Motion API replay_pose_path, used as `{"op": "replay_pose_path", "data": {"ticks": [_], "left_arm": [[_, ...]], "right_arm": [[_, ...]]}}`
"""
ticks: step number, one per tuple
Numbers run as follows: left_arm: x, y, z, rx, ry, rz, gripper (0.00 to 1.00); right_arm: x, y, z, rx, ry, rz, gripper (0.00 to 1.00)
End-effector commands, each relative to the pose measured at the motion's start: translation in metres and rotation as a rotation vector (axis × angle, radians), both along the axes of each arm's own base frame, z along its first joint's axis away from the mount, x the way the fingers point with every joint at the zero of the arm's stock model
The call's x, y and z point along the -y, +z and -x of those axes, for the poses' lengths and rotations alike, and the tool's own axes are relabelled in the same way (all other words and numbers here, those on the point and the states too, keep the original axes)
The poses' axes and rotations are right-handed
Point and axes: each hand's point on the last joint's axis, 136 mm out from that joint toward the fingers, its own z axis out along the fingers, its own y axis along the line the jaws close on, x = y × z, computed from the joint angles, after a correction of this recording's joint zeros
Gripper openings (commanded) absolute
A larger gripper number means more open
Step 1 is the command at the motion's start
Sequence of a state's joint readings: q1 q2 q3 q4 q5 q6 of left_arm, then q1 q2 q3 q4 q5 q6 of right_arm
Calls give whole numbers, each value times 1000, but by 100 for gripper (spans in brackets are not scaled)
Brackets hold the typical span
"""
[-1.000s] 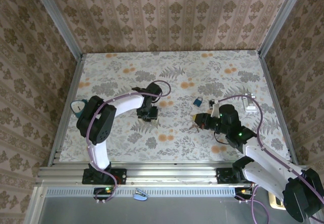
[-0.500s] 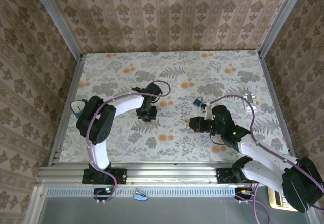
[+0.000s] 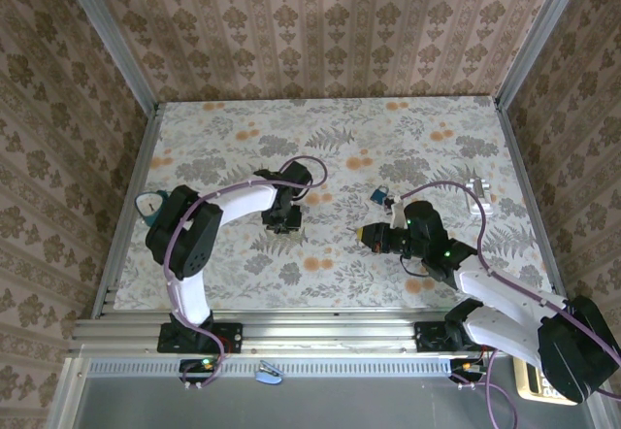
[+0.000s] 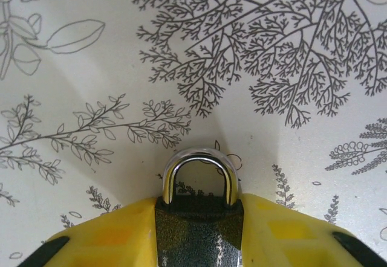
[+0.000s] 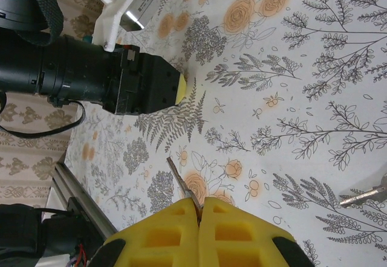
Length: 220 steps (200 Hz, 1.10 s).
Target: Unlock with the key
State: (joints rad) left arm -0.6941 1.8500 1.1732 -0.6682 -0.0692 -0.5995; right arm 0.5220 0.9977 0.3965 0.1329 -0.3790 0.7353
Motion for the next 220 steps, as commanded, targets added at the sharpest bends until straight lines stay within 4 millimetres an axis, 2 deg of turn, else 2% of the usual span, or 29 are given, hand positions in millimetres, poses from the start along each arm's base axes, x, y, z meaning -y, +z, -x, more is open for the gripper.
{"op": "replay_pose_path", "data": {"ticks": [1,34,68,84,139,169,220], "left_arm": [[-11,-20,24,-106,13,-28,28],[-8,-29,25,-128,35,5,21],[-5,-24,22,-90,101,77,18],[-4,-14,20,-53,137,110,17],[-9,40,12,99,287,241,15],[-14,62,14,152,385,323,13],[-14,93,15,201,486,465,16]], "right_arm": [[-7,19,-5,63,21,-26,0],[-5,15,-6,61,9,-9,0],[-8,9,-4,70,18,34,0],[-12,8,-4,84,23,40,0],[-33,10,-11,173,21,48,0],[-45,21,-19,263,5,16,0],[-62,40,-30,354,-12,-43,0]]}}
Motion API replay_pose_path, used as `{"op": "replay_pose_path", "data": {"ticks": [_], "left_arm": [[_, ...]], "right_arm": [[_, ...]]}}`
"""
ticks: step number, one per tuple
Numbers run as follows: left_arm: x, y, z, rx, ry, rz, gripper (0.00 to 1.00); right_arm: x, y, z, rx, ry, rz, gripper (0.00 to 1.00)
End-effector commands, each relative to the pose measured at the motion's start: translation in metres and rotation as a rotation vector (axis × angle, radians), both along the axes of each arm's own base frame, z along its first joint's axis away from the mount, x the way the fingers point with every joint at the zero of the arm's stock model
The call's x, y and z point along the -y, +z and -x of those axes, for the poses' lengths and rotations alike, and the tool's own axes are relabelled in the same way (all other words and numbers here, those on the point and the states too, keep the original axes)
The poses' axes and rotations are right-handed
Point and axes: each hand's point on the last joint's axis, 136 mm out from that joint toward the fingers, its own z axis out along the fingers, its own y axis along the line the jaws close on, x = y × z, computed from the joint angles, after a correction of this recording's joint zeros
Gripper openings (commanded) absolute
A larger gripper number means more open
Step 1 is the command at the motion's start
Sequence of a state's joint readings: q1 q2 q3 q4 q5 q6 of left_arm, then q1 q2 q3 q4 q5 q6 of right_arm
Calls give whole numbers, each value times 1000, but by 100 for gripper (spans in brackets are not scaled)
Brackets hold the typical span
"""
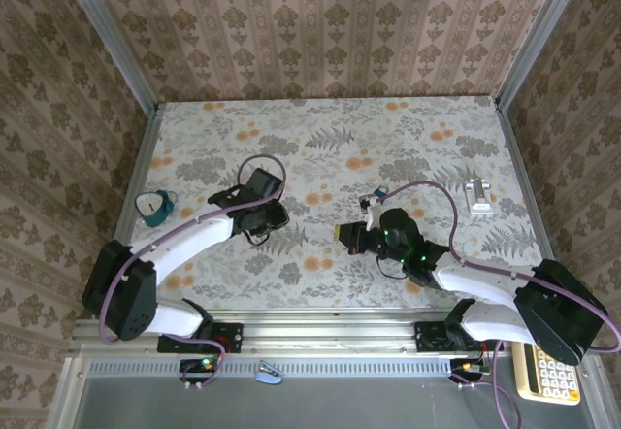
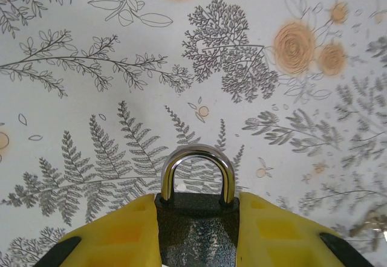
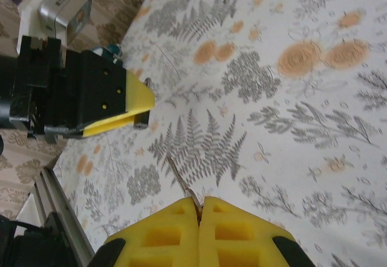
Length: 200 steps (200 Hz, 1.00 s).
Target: Unlock with the key
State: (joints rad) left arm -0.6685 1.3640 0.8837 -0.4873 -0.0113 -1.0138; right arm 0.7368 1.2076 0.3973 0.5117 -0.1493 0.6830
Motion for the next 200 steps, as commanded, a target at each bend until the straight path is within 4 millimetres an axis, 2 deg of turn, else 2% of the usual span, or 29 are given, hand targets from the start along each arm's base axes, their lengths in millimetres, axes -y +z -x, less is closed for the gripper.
{"op": "replay_pose_path", "data": {"ticks": [1,49,95,97,103,145,200], "left_arm": [[-1,13,-4,18,83,79,16],[4,27,-10,23,112,149,16],[11,25,-16,-3,151,190,16],[11,25,-16,-3,152,191,16],[12,26,-17,-3,158,196,16],[19,27,-24,-14,181,230,16],[21,26,-27,-27,220,246,16]], "right_arm": [[-8,31,-16,119,-35,-63,0],[-20,50,-29,145,-64,-138,0],[-24,42,-34,133,-148,-200,0],[-26,34,-34,120,-150,-187,0],[-28,29,-34,112,-155,-187,0],[-44,9,-27,97,-164,-216,0],[-54,-19,-27,67,-193,-220,0]]}}
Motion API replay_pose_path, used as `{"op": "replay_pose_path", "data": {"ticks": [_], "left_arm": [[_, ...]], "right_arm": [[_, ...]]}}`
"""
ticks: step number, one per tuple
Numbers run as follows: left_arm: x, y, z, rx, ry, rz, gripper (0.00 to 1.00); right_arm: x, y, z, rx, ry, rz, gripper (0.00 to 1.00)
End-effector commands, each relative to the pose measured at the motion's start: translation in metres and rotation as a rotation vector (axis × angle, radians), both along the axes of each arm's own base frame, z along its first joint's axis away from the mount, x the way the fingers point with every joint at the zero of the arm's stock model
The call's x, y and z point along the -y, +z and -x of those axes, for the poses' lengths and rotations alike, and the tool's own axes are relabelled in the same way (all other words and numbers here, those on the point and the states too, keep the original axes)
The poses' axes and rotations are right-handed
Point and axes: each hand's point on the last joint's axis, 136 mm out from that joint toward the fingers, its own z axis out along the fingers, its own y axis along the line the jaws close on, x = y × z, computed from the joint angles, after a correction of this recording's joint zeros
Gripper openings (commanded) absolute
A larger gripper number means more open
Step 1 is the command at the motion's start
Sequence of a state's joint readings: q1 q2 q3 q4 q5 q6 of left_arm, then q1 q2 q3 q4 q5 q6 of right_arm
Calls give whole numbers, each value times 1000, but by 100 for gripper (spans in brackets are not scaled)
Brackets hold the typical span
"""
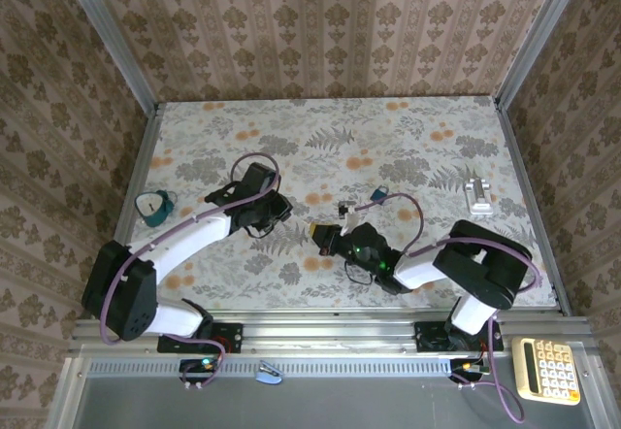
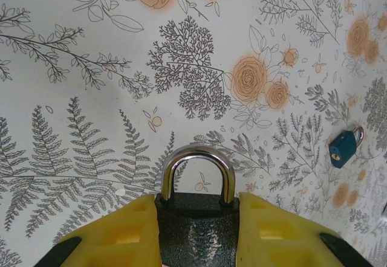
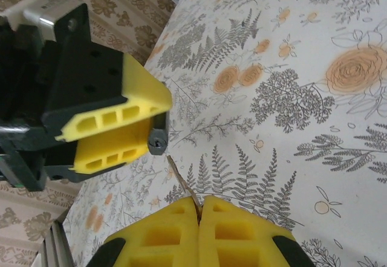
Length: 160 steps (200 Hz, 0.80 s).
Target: Unlock with the key
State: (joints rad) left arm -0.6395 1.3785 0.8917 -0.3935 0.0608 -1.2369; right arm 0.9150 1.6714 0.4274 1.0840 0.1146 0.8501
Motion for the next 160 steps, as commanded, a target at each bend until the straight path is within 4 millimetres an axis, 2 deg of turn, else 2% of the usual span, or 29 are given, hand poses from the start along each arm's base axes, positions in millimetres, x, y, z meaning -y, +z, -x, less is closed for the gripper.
{"op": "replay_pose_path", "data": {"ticks": [1,64,160], "left_arm": [[6,15,-11,17,44,51,16],[5,13,-12,16,125,86,16],[11,9,-6,-8,166,115,16]], "right_arm": [[2,9,-9,31,-70,-68,0],[-9,1,-10,29,-78,-81,0],[-18,7,-17,39,-87,-99,0]]}}
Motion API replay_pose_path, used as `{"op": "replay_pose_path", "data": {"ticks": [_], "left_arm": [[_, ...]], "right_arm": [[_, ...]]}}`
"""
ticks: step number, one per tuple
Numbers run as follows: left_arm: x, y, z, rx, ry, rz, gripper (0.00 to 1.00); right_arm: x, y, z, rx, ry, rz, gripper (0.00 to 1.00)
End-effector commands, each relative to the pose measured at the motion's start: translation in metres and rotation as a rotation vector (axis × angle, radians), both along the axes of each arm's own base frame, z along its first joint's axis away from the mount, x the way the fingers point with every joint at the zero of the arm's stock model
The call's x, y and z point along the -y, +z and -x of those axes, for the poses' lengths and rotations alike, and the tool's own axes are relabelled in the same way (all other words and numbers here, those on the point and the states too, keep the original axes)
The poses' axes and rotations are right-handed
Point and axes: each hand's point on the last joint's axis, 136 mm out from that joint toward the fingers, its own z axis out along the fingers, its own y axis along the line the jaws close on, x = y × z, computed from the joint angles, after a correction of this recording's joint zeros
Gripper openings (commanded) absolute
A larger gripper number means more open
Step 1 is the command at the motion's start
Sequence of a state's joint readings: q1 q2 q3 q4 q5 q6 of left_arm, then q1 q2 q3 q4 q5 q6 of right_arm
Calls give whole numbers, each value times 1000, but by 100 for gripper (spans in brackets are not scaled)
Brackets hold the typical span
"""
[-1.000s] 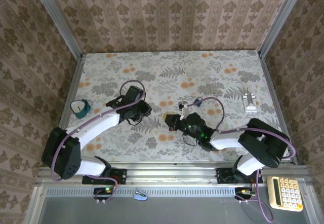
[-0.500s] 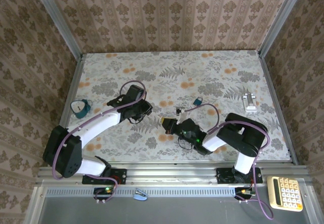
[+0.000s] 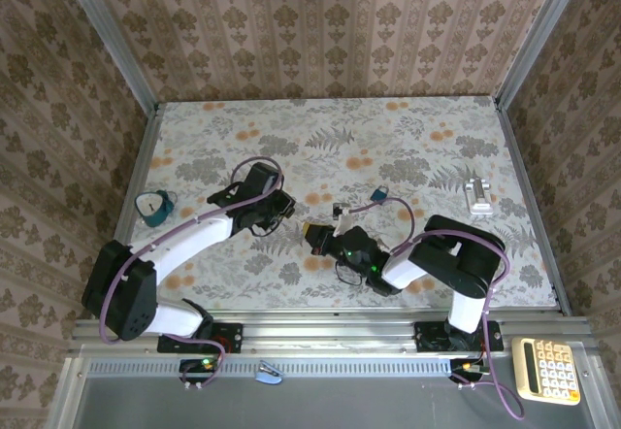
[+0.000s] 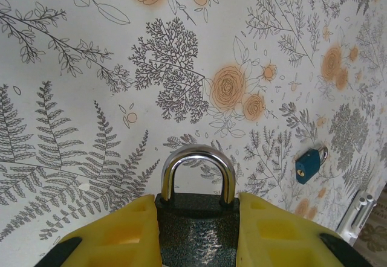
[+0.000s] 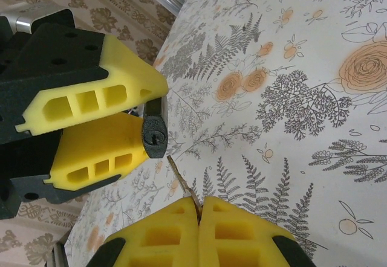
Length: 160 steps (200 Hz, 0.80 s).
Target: Unlock with the key
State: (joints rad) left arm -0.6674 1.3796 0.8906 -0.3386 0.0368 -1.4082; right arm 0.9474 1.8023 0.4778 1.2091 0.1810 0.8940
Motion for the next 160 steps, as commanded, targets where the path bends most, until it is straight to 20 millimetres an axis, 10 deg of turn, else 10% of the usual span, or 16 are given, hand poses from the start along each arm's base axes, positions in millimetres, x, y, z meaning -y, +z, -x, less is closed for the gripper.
{"op": "replay_pose_path", "data": {"ticks": [1,160], "left_arm": [[0,2,-1,6,43,23,16],[7,-6,1,-7,44,48,15]], "right_arm": [[-2,11,-9,29,-47,-41,0],[-2,7,-10,12,-57,-41,0]]}}
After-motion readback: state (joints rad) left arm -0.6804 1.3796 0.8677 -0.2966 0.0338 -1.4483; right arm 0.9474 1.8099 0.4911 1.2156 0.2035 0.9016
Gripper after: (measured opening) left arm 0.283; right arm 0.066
